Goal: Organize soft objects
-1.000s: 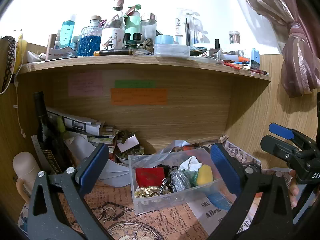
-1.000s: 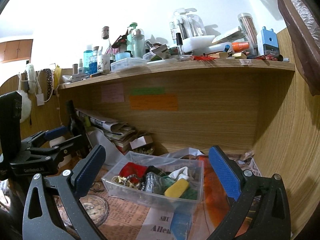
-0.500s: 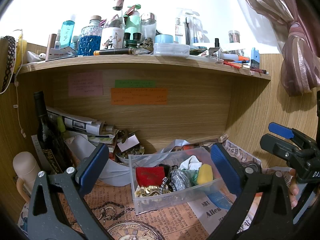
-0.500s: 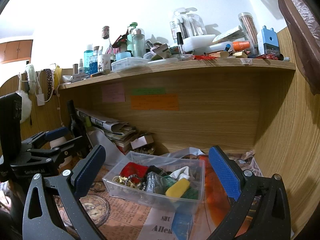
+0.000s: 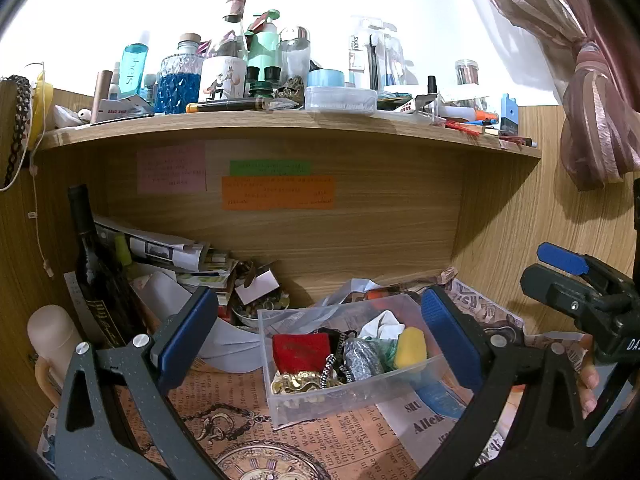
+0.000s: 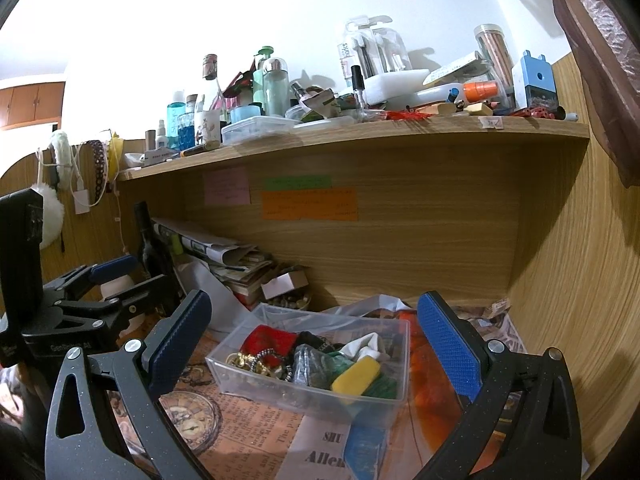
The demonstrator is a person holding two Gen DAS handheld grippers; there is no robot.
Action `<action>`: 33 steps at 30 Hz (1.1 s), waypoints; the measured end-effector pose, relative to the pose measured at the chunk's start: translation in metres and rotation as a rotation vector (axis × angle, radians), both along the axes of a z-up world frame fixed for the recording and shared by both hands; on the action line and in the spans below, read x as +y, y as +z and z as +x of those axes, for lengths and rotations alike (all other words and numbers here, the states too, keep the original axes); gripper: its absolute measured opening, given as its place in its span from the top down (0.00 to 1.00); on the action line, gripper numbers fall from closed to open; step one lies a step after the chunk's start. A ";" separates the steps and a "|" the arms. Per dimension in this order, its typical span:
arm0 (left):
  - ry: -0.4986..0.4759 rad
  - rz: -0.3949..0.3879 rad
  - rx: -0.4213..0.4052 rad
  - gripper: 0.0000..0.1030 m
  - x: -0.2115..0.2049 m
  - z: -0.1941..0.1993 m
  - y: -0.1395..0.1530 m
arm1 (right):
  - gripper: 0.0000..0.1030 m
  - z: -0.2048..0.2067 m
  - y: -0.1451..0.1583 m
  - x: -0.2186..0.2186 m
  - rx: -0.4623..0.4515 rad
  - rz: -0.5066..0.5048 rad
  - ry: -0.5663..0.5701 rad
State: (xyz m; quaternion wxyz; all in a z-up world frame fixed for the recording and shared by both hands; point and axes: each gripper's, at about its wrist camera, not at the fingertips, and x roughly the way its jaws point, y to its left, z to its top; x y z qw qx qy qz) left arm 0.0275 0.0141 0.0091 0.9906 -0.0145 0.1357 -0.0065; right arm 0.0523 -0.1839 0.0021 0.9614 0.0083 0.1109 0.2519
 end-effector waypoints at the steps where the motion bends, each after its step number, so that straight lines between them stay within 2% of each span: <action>1: 0.001 0.001 0.001 0.00 0.000 0.000 -0.001 | 0.00 0.000 0.000 0.000 0.000 0.001 0.000; 33: -0.032 0.010 0.001 0.00 0.001 0.000 -0.001 | 0.00 0.001 -0.003 0.000 0.025 0.012 -0.001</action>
